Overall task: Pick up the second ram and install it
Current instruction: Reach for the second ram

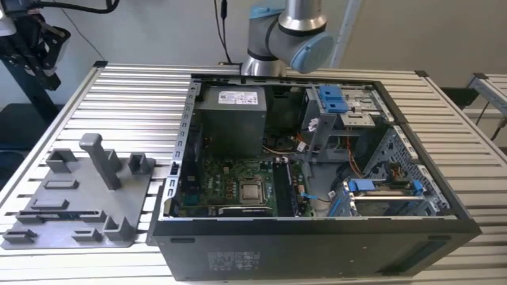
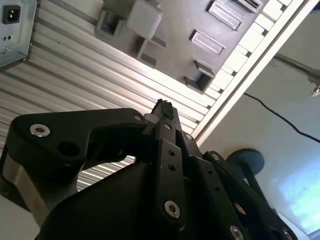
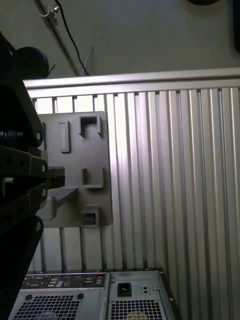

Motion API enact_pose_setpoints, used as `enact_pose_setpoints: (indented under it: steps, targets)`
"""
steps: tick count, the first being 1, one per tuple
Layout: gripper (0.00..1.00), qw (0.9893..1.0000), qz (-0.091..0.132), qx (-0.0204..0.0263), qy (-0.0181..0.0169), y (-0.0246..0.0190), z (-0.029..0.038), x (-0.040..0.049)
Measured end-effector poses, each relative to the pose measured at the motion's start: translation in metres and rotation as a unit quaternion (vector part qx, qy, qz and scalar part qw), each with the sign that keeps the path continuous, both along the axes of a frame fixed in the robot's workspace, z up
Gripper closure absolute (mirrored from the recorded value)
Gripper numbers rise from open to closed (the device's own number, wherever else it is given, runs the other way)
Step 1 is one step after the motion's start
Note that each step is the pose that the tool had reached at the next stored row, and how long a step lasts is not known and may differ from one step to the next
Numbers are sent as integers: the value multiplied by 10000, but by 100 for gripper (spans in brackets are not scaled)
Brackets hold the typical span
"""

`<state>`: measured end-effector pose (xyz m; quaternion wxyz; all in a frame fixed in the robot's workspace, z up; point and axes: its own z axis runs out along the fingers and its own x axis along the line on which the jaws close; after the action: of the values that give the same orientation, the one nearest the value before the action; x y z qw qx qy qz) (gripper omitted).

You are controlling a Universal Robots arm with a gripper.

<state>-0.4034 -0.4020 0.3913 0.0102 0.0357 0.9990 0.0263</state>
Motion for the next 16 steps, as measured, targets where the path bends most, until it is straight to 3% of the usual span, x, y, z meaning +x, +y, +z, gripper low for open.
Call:
enact_pose_setpoints:
  steps: [6,16]
  targets:
    - [89,10000,-7,0,0,-193,-13,-11]
    - [89,10000,-8,16,2,-566,-64,-39]
